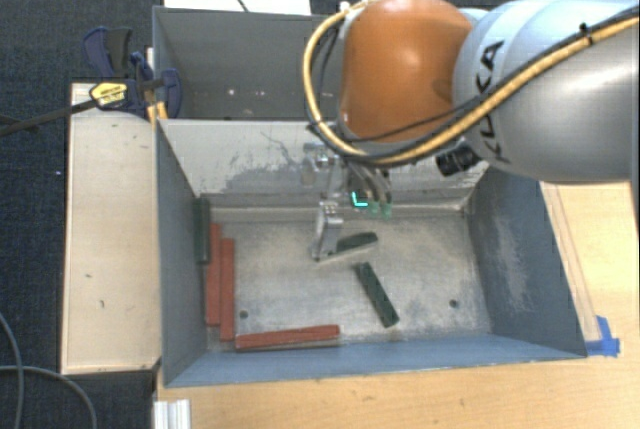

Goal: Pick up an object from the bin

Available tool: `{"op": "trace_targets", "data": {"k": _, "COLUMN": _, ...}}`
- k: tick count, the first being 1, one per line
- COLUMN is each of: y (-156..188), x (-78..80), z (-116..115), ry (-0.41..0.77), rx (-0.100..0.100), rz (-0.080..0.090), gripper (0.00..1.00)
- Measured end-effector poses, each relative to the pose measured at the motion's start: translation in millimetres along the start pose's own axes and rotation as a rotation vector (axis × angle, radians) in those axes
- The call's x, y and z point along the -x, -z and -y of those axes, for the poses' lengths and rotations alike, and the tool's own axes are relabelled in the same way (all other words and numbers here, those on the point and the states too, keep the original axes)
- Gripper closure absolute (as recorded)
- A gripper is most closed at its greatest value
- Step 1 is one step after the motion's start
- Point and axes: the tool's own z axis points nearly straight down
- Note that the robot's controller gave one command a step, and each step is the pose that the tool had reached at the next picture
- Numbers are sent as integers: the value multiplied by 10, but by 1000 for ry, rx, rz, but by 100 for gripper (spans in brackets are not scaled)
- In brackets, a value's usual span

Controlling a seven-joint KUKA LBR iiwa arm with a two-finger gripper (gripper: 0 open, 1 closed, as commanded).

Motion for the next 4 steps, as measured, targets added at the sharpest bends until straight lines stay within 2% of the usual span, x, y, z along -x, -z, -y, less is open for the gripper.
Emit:
{"op": "trace_targets", "data": {"k": 1, "y": -1709, "x": 270, "z": 762, "ry": 148, "rx": -2, "rz": 0, "gripper": 0}}
{"op": "trace_targets", "data": {"k": 2, "y": -1346, "x": 102, "z": 946, "ry": 125, "rx": -1, "rz": 6, "gripper": 0}}
{"op": "trace_targets", "data": {"k": 3, "y": -1228, "x": -69, "z": 1027, "ry": 3, "rx": 0, "rz": 3, "gripper": 0}}
{"op": "trace_targets", "data": {"k": 4, "y": -1681, "x": -301, "z": 1069, "ry": -111, "rx": 1, "rz": 4, "gripper": 0}}
